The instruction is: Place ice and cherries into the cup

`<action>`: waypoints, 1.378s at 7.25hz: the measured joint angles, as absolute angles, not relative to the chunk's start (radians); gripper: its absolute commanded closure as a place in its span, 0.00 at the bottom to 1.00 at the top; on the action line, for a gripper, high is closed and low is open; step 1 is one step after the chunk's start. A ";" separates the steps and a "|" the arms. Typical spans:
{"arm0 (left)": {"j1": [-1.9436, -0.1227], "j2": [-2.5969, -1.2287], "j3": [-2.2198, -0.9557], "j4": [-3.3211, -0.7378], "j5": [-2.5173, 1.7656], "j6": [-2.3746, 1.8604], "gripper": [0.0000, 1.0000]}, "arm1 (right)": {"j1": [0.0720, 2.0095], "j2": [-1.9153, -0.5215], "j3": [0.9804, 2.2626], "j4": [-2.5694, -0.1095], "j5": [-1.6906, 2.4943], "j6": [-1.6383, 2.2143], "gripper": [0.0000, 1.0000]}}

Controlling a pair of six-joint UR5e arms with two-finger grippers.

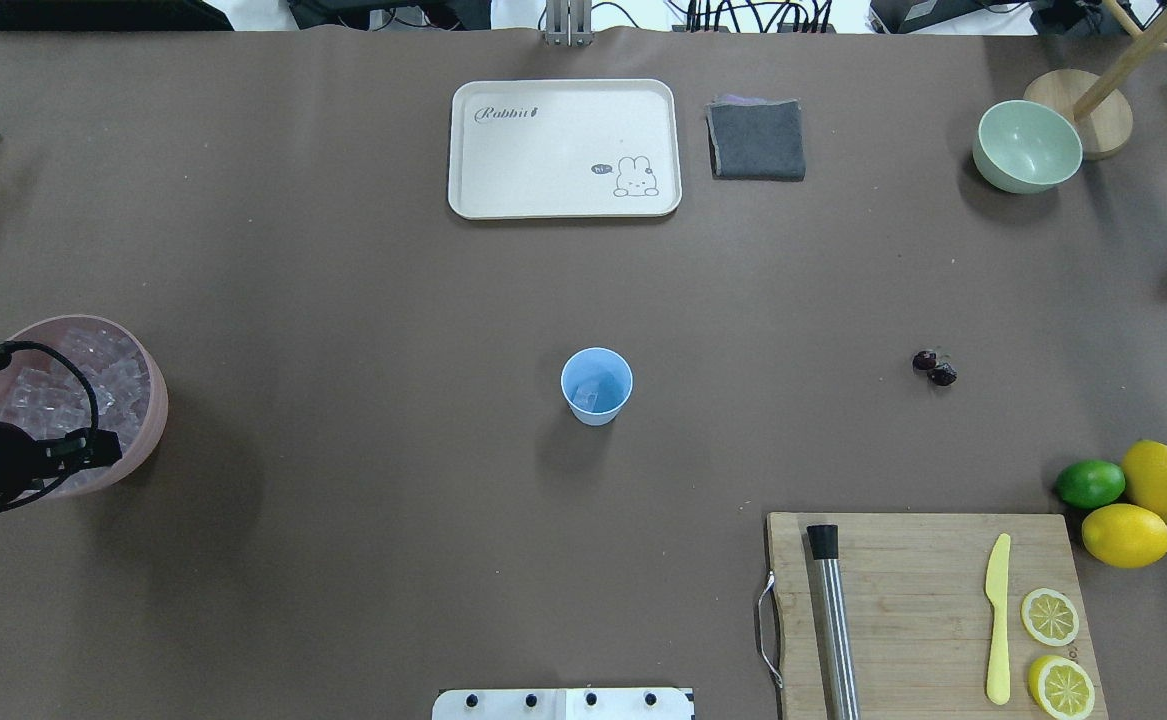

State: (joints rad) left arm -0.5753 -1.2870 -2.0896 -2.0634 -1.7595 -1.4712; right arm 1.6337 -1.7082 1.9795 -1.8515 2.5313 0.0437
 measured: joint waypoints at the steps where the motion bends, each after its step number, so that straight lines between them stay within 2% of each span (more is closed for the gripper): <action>1: -0.575 -1.287 -2.089 -2.064 -1.760 -1.471 0.42 | 1.634 -1.711 1.982 -1.852 2.531 0.044 0.00; 3: -0.575 -1.287 -2.089 -2.064 -1.761 -1.471 0.48 | 1.634 -1.714 1.985 -1.852 2.531 0.044 0.00; 4: -0.575 -1.287 -2.089 -2.064 -1.761 -1.470 0.56 | 1.634 -1.715 1.985 -1.852 2.532 0.044 0.00; 6: -0.575 -1.288 -2.090 -2.064 -1.762 -1.457 0.81 | 1.634 -1.715 1.986 -1.851 2.532 0.044 0.00; 7: -0.577 -1.289 -2.090 -2.063 -1.763 -1.446 0.85 | 1.634 -1.715 1.986 -1.852 2.533 0.045 0.00; 10: -0.587 -1.291 -2.093 -2.062 -1.767 -1.416 0.86 | 1.634 -1.711 1.985 -1.852 2.533 0.047 0.00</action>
State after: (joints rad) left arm -0.5869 -1.2910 -2.0927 -2.0624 -1.7668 -1.4159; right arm 1.6337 -1.7112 1.9850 -1.8515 2.5326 0.0473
